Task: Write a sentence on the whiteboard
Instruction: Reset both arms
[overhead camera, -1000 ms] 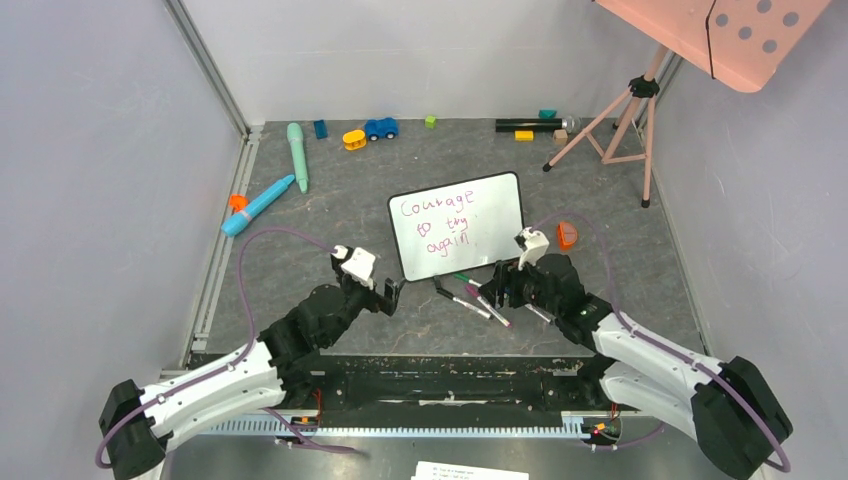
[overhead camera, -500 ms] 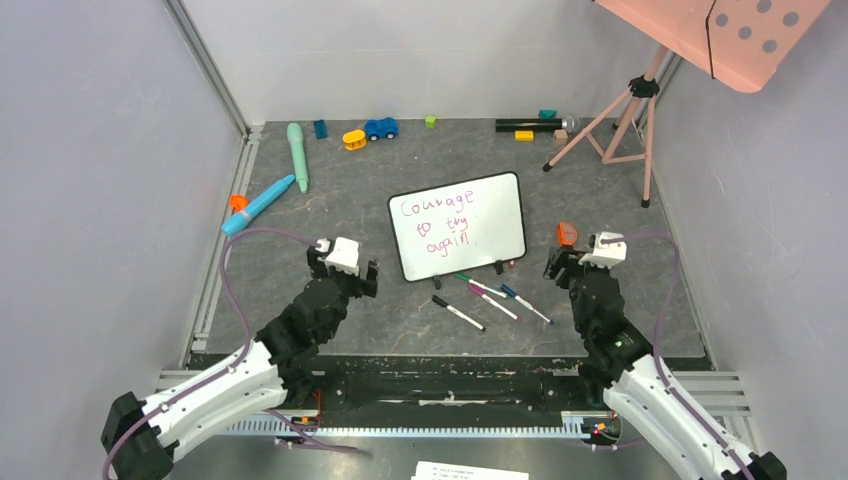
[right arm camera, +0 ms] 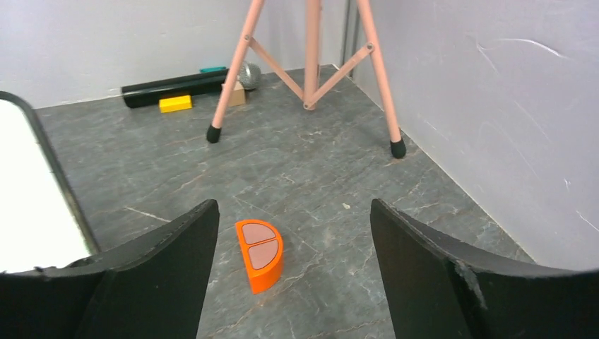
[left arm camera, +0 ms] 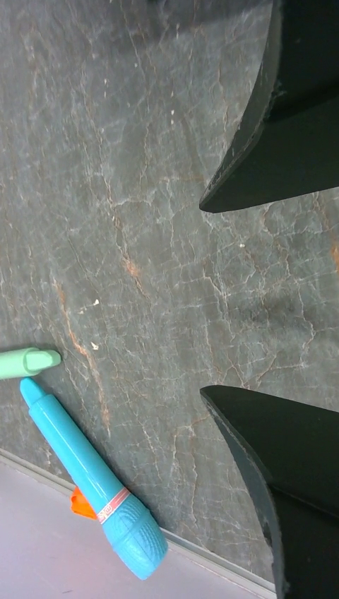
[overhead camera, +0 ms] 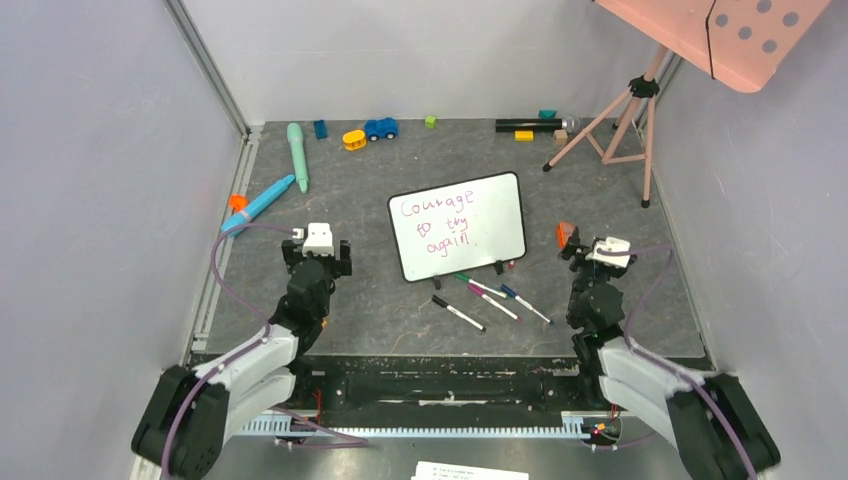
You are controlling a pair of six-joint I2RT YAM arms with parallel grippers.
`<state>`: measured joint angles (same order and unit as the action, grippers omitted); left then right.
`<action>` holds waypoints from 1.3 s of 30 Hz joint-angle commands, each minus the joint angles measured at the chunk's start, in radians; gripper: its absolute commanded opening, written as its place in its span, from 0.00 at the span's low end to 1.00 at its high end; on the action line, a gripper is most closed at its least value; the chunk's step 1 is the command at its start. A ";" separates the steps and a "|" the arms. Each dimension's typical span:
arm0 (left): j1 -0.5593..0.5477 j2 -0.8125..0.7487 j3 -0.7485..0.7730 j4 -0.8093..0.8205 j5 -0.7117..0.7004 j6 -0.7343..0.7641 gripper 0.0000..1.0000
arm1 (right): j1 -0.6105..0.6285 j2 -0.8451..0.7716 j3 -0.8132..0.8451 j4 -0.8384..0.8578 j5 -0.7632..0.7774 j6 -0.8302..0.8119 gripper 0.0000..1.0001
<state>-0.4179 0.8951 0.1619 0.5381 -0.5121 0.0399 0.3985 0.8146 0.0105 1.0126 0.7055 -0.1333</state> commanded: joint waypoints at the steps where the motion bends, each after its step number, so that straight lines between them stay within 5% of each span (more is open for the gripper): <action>1: 0.053 0.109 -0.050 0.321 0.059 0.058 0.96 | -0.069 0.214 -0.327 0.476 -0.029 -0.050 0.80; 7: 0.110 0.276 -0.049 0.499 0.123 0.056 0.95 | -0.169 0.323 -0.244 0.457 -0.159 -0.061 0.79; 14: 0.142 0.355 0.013 0.477 0.171 0.077 0.92 | -0.221 0.615 -0.244 0.780 -0.221 -0.074 0.78; 17: 0.166 0.418 0.005 0.562 0.178 0.082 0.92 | -0.243 0.547 -0.185 0.547 -0.259 -0.035 0.79; 19: 0.206 0.497 0.002 0.650 0.174 0.047 0.93 | -0.248 0.578 -0.174 0.584 -0.298 -0.057 0.80; 24: 0.288 0.570 0.077 0.562 0.316 0.010 0.90 | -0.248 0.567 -0.108 0.438 -0.351 -0.070 0.82; 26: 0.301 0.573 0.091 0.542 0.341 0.003 0.98 | -0.255 0.570 -0.102 0.429 -0.362 -0.067 0.82; 30: 0.313 0.577 0.103 0.522 0.345 -0.010 1.00 | -0.263 0.570 -0.098 0.419 -0.370 -0.059 0.86; 31: 0.315 0.579 0.106 0.518 0.345 -0.013 1.00 | -0.263 0.570 -0.099 0.419 -0.370 -0.060 0.98; 39: 0.317 0.576 0.102 0.520 0.345 -0.014 1.00 | -0.264 0.567 -0.103 0.426 -0.370 -0.059 0.98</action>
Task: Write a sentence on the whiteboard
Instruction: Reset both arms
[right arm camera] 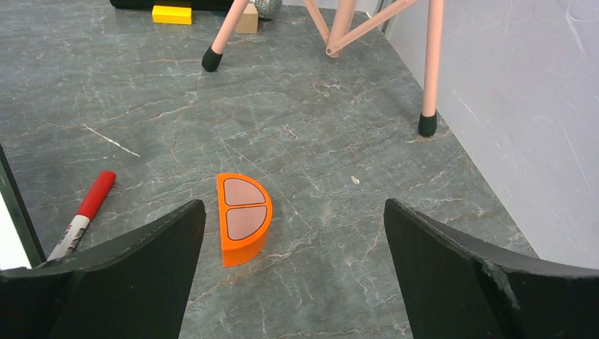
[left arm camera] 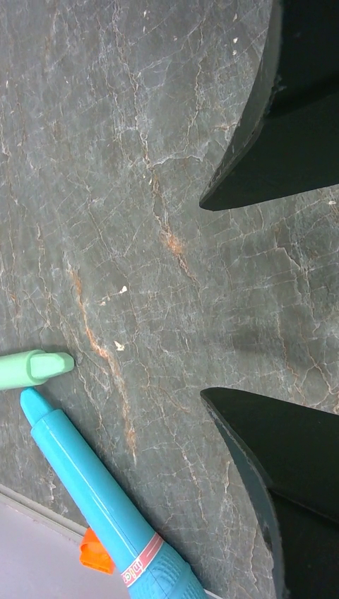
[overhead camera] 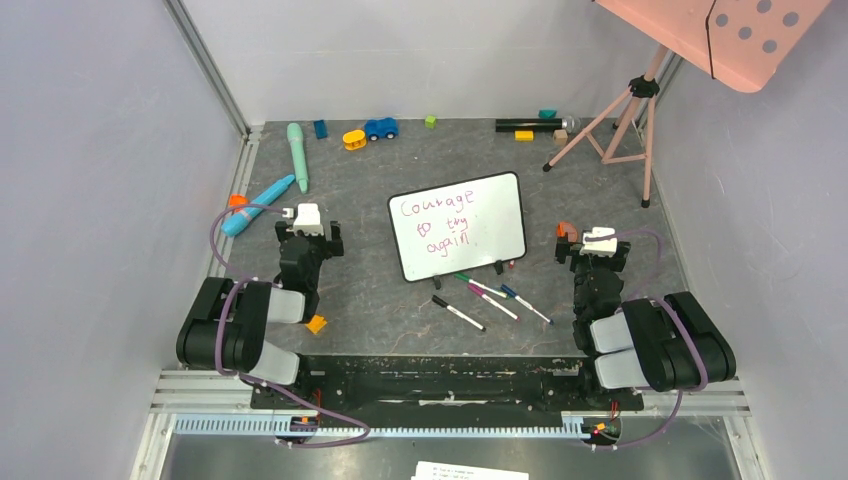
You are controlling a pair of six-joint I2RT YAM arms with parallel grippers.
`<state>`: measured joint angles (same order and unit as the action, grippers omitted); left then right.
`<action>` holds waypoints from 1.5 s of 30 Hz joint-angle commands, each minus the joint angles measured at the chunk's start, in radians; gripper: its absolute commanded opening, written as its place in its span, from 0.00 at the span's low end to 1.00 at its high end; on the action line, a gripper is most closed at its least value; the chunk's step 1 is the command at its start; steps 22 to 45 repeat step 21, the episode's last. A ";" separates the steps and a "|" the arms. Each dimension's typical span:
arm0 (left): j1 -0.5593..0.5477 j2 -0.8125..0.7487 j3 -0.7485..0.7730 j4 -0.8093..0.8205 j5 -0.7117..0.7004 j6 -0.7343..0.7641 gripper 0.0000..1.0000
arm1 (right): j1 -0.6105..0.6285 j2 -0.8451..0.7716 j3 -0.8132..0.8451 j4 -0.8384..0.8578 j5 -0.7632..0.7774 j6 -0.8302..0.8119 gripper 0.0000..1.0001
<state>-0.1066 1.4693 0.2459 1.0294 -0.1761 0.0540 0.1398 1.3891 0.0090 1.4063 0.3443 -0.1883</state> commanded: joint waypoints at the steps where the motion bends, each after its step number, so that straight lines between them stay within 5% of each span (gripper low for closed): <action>1: 0.005 0.002 0.017 0.032 0.007 -0.028 1.00 | -0.005 -0.010 -0.104 0.033 -0.010 -0.006 0.98; 45: 0.006 0.003 0.021 0.024 0.007 -0.032 1.00 | -0.005 -0.008 -0.103 0.034 -0.009 -0.005 0.98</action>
